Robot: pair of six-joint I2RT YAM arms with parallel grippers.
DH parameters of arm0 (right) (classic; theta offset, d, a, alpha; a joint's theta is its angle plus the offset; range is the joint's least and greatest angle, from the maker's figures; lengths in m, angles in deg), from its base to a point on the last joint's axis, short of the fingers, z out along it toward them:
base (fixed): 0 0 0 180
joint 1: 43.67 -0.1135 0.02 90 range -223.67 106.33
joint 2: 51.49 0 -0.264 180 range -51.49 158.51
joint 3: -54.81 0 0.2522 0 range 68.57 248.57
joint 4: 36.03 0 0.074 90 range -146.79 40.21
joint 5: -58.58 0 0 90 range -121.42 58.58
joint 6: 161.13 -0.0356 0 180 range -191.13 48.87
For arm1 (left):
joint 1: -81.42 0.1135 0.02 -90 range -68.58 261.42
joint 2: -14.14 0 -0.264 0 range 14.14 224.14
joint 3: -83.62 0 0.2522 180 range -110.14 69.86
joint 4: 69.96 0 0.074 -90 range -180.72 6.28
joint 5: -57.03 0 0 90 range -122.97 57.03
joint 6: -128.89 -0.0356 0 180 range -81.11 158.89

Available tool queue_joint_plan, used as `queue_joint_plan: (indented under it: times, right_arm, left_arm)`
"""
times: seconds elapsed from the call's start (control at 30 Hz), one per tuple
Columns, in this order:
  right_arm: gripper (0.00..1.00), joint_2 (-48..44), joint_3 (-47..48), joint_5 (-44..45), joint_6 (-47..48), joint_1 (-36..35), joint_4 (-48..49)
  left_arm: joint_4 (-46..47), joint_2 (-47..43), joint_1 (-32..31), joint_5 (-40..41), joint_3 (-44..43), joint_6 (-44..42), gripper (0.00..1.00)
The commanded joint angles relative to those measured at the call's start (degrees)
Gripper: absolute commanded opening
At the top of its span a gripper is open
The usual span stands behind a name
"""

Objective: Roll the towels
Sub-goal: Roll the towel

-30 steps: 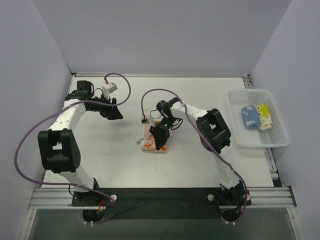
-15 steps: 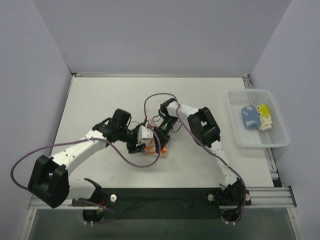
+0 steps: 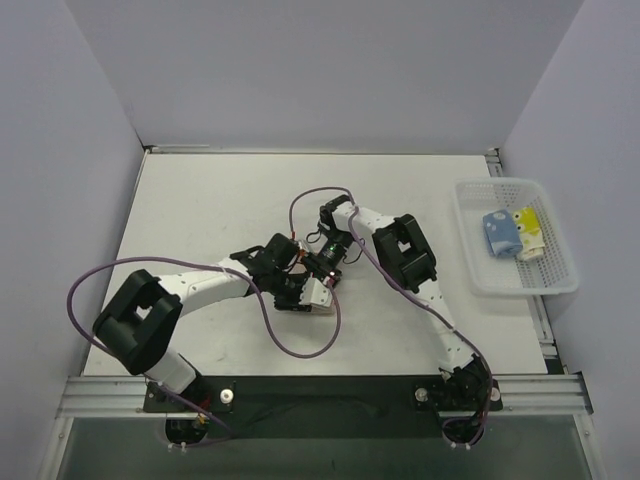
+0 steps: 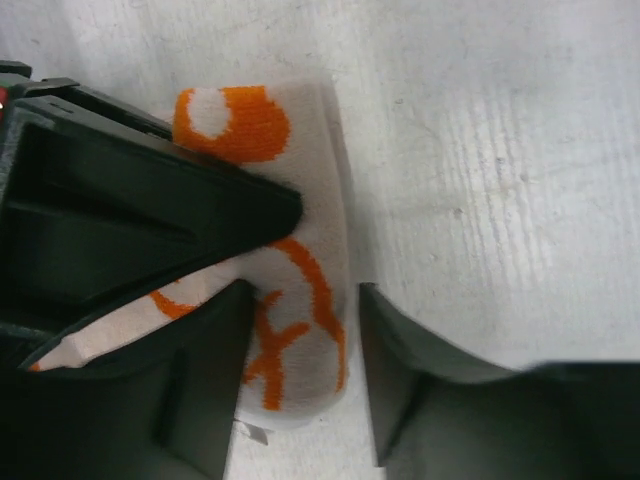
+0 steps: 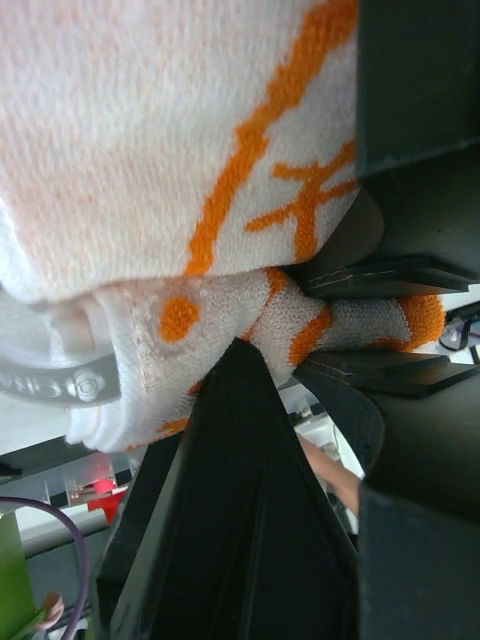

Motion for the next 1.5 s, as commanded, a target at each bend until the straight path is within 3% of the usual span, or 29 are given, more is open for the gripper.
queue_joint_plan:
  times: [0.0, 0.07, 0.1, 0.13, 0.27, 0.4, 0.6, 0.77, 0.97, 1.1, 1.23, 1.47]
  right_arm:
    - [0.06, 2.2, 1.9, 2.8, -1.8, 0.4, -2.0]
    - [0.15, 1.1, 2.0, 3.2, -2.7, 1.0, -1.7]
    - [0.18, 0.7, 2.1, 3.5, -3.3, 1.4, -1.7]
    - [0.21, 0.3, 2.5, 3.8, -4.9, 2.3, -1.6]
    - [0.45, -4.8, 4.3, 7.0, -7.8, 5.8, -1.7]
    - [0.51, -10.0, 5.5, 10.7, -10.0, 10.6, -0.8]
    - [0.48, -21.2, -2.2, 10.4, -13.4, 18.1, 5.5]
    - [0.41, -33.4, -12.1, 10.9, -13.3, 18.6, 12.6]
    - [0.39, -46.3, -27.4, 13.5, -15.2, 15.7, 25.2]
    - [0.44, -51.2, -32.6, 20.7, -12.9, 11.5, 31.6]
    - [0.54, -55.0, -38.9, 29.5, -8.0, 2.3, 41.0]
    - [0.58, -55.2, -49.5, 39.2, 8.2, -7.9, 64.7]
  left_arm:
    - [0.8, 2.4, -1.0, 2.2, -2.9, -0.5, 0.49]
    - [-3.4, 3.3, -0.9, 3.3, -3.9, -0.1, 0.35]
    - [-5.2, 3.6, -0.9, 3.4, -4.3, 0.2, 0.23]
    - [-7.5, 4.0, -0.9, 3.4, -4.9, 0.9, 0.19]
    - [-20.8, 7.9, 0.4, -1.3, -8.5, 2.3, 0.10]
    - [-27.8, 11.4, 4.3, -8.1, -13.3, 1.4, 0.08]
    - [-42.3, 25.0, 11.2, -16.4, -28.7, 1.0, 0.08]
    - [-54.2, 40.1, 16.9, -21.5, -47.7, 1.4, 0.12]
    - [-67.4, 55.0, 18.4, -22.8, -66.5, -2.6, 0.16]
    - [-67.4, 57.5, 18.5, -21.5, -67.0, -3.5, 0.18]
    - [-67.5, 57.9, 18.6, -21.1, -65.5, -4.2, 0.18]
    - [-67.5, 57.2, 18.7, -21.3, -63.5, -4.5, 0.22]
